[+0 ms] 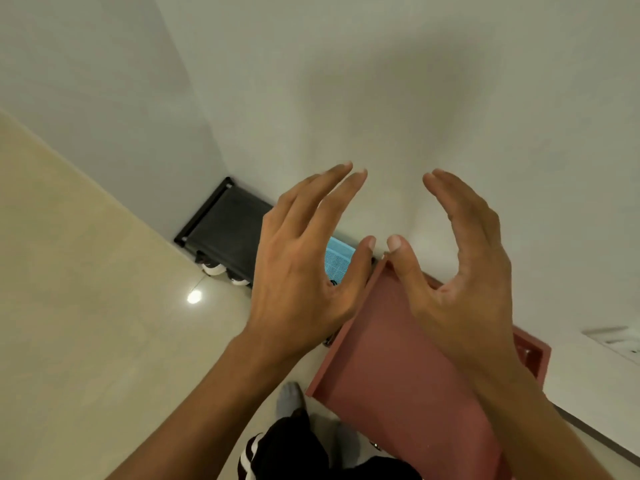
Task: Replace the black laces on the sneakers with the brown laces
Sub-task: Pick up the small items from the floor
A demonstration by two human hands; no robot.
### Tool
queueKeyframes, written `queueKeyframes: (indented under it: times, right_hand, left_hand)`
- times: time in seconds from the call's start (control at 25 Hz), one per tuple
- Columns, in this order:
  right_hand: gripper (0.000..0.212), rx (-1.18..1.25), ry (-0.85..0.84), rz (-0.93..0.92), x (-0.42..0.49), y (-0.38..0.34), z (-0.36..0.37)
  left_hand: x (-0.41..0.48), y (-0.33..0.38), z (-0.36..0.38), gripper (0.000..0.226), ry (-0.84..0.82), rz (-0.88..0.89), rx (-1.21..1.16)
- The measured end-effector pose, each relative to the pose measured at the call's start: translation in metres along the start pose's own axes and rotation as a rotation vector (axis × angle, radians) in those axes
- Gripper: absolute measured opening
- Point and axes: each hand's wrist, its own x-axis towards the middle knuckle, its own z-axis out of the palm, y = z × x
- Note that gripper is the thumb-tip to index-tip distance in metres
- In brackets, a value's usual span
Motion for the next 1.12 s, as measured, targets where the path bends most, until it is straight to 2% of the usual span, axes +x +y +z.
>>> queueKeyframes:
  times: [0.16, 0.32, 0.44, 0.72, 0.84, 1.0, 1.12]
  right_hand:
    - [0.062, 0.028, -0.044, -0.012, 0.018, -0.031, -0.008]
    - [0.063, 0.086, -0.147, -0.006, 0.023, -0.039, 0.029]
    - [0.060, 0.153, -0.300, -0.019, 0.011, -0.046, 0.088]
    - [0.060, 0.259, -0.805, -0.059, -0.067, -0.065, 0.267]
    - [0.059, 0.261, -0.939, -0.100, -0.100, -0.069, 0.324]
    - [0.055, 0.206, -1.127, -0.134, -0.144, -0.045, 0.404]
    - [0.054, 0.113, -1.276, -0.153, -0.181, -0.014, 0.480]
  left_hand:
    - [0.016, 0.013, -0.035, 0.061, 0.009, -0.091, -0.004]
    - [0.004, -0.017, -0.043, 0.059, 0.059, -0.224, -0.029]
    - [-0.040, -0.064, -0.052, 0.057, 0.106, -0.397, -0.007]
    - [-0.198, -0.166, -0.082, 0.055, 0.245, -0.859, 0.048]
    - [-0.255, -0.194, -0.084, 0.054, 0.336, -1.009, 0.040]
    - [-0.334, -0.245, -0.060, 0.049, 0.451, -1.169, 0.074]
    - [-0.403, -0.295, -0.028, 0.045, 0.502, -1.403, 0.105]
